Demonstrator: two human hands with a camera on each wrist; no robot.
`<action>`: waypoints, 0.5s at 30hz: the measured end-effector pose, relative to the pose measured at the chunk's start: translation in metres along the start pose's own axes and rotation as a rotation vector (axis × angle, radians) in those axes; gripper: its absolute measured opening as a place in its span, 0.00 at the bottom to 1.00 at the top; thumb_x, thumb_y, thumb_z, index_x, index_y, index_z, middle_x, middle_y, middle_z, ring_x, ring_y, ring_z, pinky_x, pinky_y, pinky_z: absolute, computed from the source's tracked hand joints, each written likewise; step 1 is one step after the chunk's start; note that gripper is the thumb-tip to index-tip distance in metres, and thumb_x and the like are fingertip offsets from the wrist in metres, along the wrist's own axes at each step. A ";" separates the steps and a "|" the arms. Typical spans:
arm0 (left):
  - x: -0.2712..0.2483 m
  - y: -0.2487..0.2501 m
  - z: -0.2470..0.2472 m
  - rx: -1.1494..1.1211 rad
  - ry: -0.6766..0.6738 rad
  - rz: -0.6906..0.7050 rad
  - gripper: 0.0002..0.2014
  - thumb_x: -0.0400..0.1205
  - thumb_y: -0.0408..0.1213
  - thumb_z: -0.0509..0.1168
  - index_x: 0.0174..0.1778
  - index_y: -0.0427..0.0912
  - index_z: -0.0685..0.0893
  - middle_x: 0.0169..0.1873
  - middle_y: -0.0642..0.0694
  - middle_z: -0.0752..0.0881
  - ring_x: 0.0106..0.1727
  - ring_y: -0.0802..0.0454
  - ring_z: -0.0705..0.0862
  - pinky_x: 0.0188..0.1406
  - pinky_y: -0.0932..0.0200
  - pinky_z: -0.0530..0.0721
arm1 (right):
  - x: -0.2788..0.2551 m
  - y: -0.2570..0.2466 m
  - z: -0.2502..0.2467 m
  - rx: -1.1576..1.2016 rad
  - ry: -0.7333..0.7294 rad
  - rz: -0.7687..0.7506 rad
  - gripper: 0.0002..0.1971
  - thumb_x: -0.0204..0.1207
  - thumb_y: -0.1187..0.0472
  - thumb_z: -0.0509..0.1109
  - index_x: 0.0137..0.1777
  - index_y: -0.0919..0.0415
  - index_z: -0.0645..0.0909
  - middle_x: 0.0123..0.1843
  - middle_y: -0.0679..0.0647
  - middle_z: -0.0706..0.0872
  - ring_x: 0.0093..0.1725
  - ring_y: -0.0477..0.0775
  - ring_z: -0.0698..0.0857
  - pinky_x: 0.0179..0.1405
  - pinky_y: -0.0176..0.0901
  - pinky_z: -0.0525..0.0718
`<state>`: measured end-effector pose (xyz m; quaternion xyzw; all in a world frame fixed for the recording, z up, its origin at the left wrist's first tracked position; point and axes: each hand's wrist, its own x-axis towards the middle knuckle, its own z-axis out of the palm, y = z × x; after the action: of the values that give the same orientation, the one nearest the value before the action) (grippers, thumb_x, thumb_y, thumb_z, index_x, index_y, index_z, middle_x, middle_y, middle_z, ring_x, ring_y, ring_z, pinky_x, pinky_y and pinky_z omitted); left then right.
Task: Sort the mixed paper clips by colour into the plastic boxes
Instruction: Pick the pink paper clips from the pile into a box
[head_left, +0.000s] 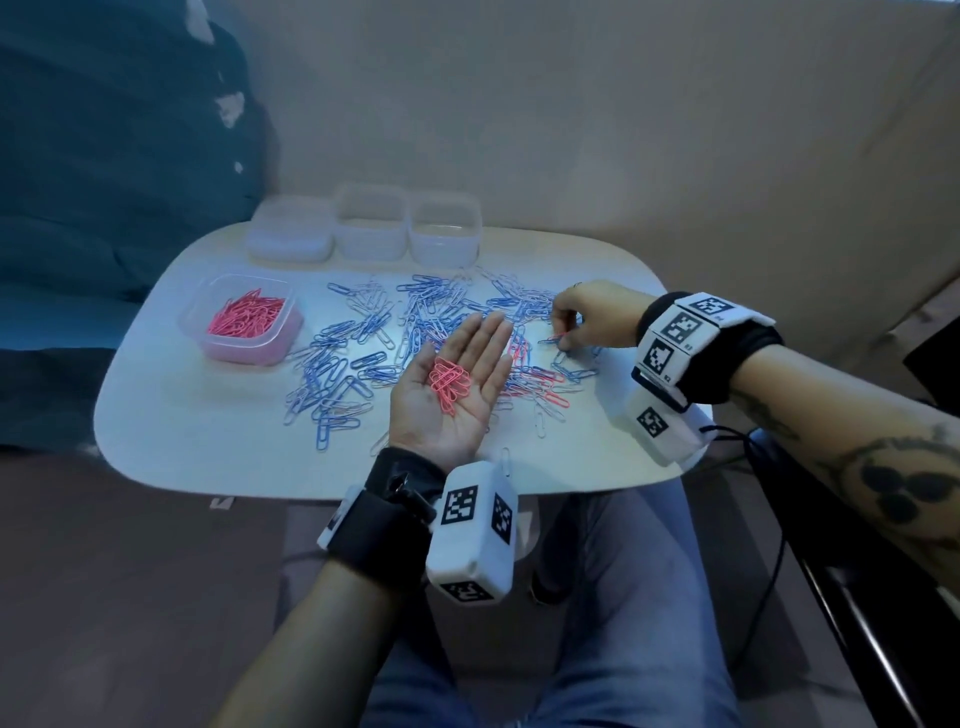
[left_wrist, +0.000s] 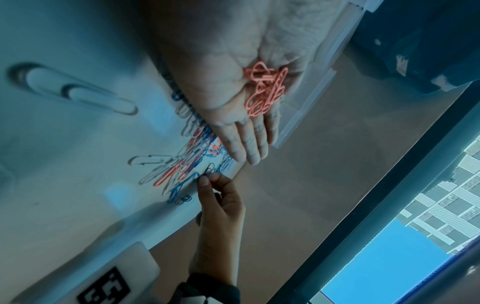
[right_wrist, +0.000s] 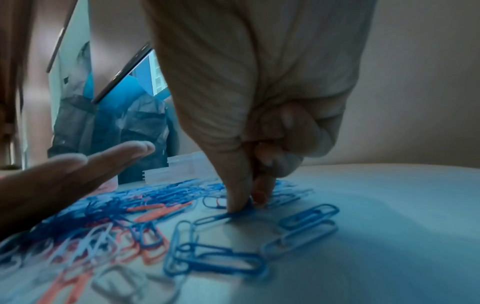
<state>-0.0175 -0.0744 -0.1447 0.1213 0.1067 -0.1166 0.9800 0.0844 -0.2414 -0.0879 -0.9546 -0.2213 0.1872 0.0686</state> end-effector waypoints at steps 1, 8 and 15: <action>0.000 0.000 0.000 0.001 0.008 -0.001 0.27 0.83 0.43 0.47 0.46 0.28 0.89 0.52 0.33 0.88 0.50 0.40 0.89 0.51 0.47 0.85 | -0.001 0.001 -0.001 0.044 0.007 0.005 0.07 0.73 0.64 0.72 0.40 0.58 0.76 0.38 0.49 0.78 0.43 0.50 0.74 0.29 0.23 0.67; 0.002 0.000 -0.001 0.036 0.055 0.016 0.29 0.85 0.43 0.46 0.45 0.28 0.89 0.50 0.33 0.88 0.49 0.40 0.89 0.49 0.47 0.86 | -0.021 -0.030 -0.021 0.530 0.091 -0.060 0.12 0.69 0.65 0.77 0.32 0.56 0.75 0.29 0.48 0.77 0.22 0.34 0.76 0.22 0.19 0.69; 0.001 0.001 -0.002 0.023 0.068 0.031 0.24 0.85 0.41 0.52 0.50 0.25 0.87 0.54 0.30 0.86 0.51 0.37 0.88 0.52 0.46 0.84 | -0.049 -0.065 0.012 0.552 0.351 -0.118 0.08 0.68 0.64 0.77 0.41 0.59 0.78 0.32 0.42 0.78 0.33 0.39 0.77 0.35 0.28 0.73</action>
<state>-0.0169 -0.0735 -0.1467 0.1379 0.1366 -0.0982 0.9760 0.0135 -0.2050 -0.0689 -0.9032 -0.2018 0.0686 0.3726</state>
